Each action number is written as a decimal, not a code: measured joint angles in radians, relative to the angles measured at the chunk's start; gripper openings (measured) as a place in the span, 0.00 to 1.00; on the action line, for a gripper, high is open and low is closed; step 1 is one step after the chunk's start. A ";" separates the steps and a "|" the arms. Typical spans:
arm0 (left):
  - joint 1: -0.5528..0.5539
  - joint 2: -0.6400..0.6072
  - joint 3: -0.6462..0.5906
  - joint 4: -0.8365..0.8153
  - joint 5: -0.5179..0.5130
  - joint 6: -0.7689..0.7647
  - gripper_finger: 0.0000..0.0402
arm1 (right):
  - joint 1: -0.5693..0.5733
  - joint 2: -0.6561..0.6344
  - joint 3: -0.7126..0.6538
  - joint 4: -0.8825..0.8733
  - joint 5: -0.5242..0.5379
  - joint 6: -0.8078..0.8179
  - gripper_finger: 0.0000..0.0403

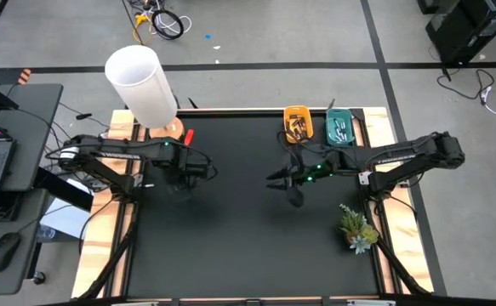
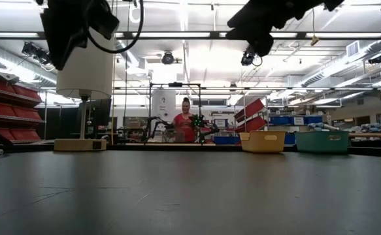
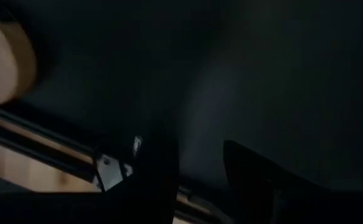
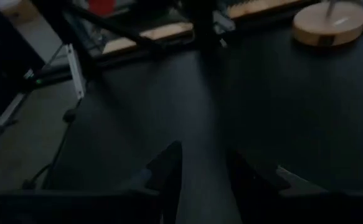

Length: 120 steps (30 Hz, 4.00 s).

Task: Sort batteries
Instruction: Put the silver battery into the blue bin

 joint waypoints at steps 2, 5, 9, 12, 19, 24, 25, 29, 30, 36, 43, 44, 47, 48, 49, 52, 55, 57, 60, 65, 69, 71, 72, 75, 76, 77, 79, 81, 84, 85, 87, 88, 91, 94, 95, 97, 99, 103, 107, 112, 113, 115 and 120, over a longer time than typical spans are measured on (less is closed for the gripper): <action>0.013 0.006 0.000 -0.009 0.047 0.012 0.34 | -0.006 0.022 0.024 -0.020 -0.021 -0.008 0.33; 0.039 0.026 0.000 -0.011 0.069 0.054 0.34 | -0.010 0.061 0.094 -0.106 -0.023 -0.072 0.33; 0.077 0.061 0.000 -0.023 0.105 0.120 0.33 | -0.019 0.127 0.189 -0.110 -0.033 -0.133 0.33; 0.104 0.090 0.000 -0.024 0.135 0.164 0.33 | -0.040 0.182 0.239 -0.115 -0.078 -0.186 0.33; 0.178 0.181 -0.017 -0.025 0.247 0.242 0.33 | -0.072 0.247 0.335 -0.156 -0.106 -0.235 0.33; 0.213 0.252 -0.078 -0.022 0.347 0.292 0.33 | -0.085 0.197 0.335 -0.216 -0.098 -0.233 0.33; 0.216 0.264 -0.091 -0.024 0.353 0.304 0.33 | -0.086 0.188 0.335 -0.237 -0.089 -0.237 0.33; 0.236 0.295 -0.134 -0.023 0.355 0.342 0.33 | -0.076 0.171 0.301 -0.260 -0.063 -0.236 0.33; 0.241 0.298 -0.145 -0.024 0.354 0.345 0.33 | -0.070 0.171 0.293 -0.255 -0.061 -0.222 0.33; 0.273 0.293 -0.208 -0.024 0.291 0.404 0.33 | -0.002 0.169 0.259 -0.198 0.017 -0.165 0.33; 0.293 0.292 -0.277 -0.024 0.226 0.464 0.33 | 0.030 0.169 0.237 -0.189 0.041 -0.114 0.33; 0.293 0.292 -0.286 -0.025 0.211 0.470 0.33 | 0.030 0.169 0.237 -0.191 0.041 -0.113 0.33; 0.294 0.292 -0.328 -0.024 0.144 0.472 0.33 | 0.023 0.171 0.237 -0.180 0.041 -0.117 0.33; 0.296 0.292 -0.341 -0.025 0.128 0.472 0.34 | 0.019 0.172 0.237 -0.175 0.041 -0.119 0.33; 0.299 0.294 -0.354 -0.025 0.118 0.468 0.35 | 0.015 0.172 0.237 -0.169 0.041 -0.121 0.33; 0.301 0.312 -0.378 -0.025 0.060 0.443 0.39 | -0.002 0.172 0.237 -0.156 0.040 -0.121 0.33; 0.301 0.357 -0.381 -0.017 -0.005 0.437 0.42 | -0.019 0.172 0.237 -0.135 0.022 -0.113 0.33; 0.305 0.390 -0.381 0.007 -0.026 0.451 0.44 | -0.027 0.172 0.237 -0.117 0.014 -0.097 0.33; 0.310 0.445 -0.381 0.037 -0.026 0.475 0.44 | -0.030 0.172 0.237 -0.120 0.013 -0.075 0.33; 0.310 0.501 -0.384 0.075 -0.016 0.504 0.44 | -0.014 0.172 0.237 -0.163 0.014 -0.030 0.33; 0.311 0.503 -0.431 0.114 -0.015 0.506 0.44 | 0.010 0.166 0.237 -0.194 0.056 -0.011 0.33; 0.311 0.504 -0.453 0.120 -0.016 0.506 0.44 | 0.013 0.166 0.237 -0.188 0.069 -0.009 0.33; 0.311 0.504 -0.459 0.121 -0.016 0.506 0.44 | 0.013 0.166 0.237 -0.180 0.070 -0.007 0.33; 0.314 0.504 -0.461 0.132 -0.030 0.506 0.44 | 0.004 0.166 0.237 -0.147 0.072 0.000 0.33; 0.317 0.504 -0.461 0.141 -0.035 0.506 0.44 | -0.001 0.166 0.237 -0.142 0.072 -0.001 0.33; 0.320 0.504 -0.461 0.146 -0.041 0.506 0.44 | -0.005 0.166 0.237 -0.142 0.071 -0.005 0.33; 0.322 0.504 -0.461 0.152 -0.047 0.505 0.44 | -0.013 0.166 0.240 -0.147 0.068 -0.008 0.33; 0.321 0.504 -0.461 0.178 -0.057 0.503 0.44 | -0.021 0.166 0.243 -0.135 0.067 -0.008 0.33; 0.322 0.500 -0.473 0.201 -0.068 0.499 0.44 | -0.027 0.166 0.243 -0.126 0.066 0.002 0.33; 0.325 0.500 -0.480 0.202 -0.068 0.499 0.44 | -0.027 0.166 0.243 -0.126 0.065 0.007 0.33; 0.326 0.500 -0.489 0.202 -0.068 0.499 0.44 | -0.027 0.166 0.243 -0.125 0.064 0.011 0.33; 0.326 0.500 -0.491 0.202 -0.068 0.498 0.44 | -0.027 0.166 0.243 -0.124 0.064 0.011 0.33; 0.326 0.500 -0.491 0.203 -0.068 0.499 0.44 | -0.027 0.166 0.243 -0.121 0.063 0.011 0.33; 0.326 0.500 -0.491 0.203 -0.067 0.499 0.44 | -0.027 0.166 0.243 -0.107 0.063 0.021 0.33; 0.326 0.500 -0.492 0.204 -0.067 0.499 0.44 | -0.027 0.166 0.243 -0.102 0.063 0.024 0.33; 0.326 0.503 -0.493 0.205 -0.067 0.498 0.44 | -0.027 0.166 0.243 -0.097 0.063 0.021 0.33; 0.326 0.510 -0.492 0.202 -0.067 0.498 0.44 | -0.023 0.166 0.243 -0.096 0.063 0.015 0.33; 0.324 0.550 -0.482 0.190 -0.068 0.494 0.44 | -0.019 0.166 0.243 -0.097 0.055 0.006 0.33; 0.318 0.559 -0.480 0.196 -0.073 0.473 0.44 | -0.016 0.166 0.243 -0.102 0.055 0.001 0.33; 0.318 0.559 -0.484 0.218 -0.060 0.449 0.44 | -0.014 0.155 0.243 -0.105 0.047 -0.012 0.33; 0.318 0.559 -0.484 0.220 -0.059 0.446 0.44 | -0.014 0.154 0.243 -0.105 0.045 -0.012 0.33; 0.317 0.559 -0.484 0.220 -0.056 0.445 0.44 | -0.014 0.151 0.243 -0.107 0.040 -0.012 0.33; 0.318 0.549 -0.485 0.223 -0.045 0.439 0.44 | -0.014 0.148 0.243 -0.126 0.030 -0.020 0.33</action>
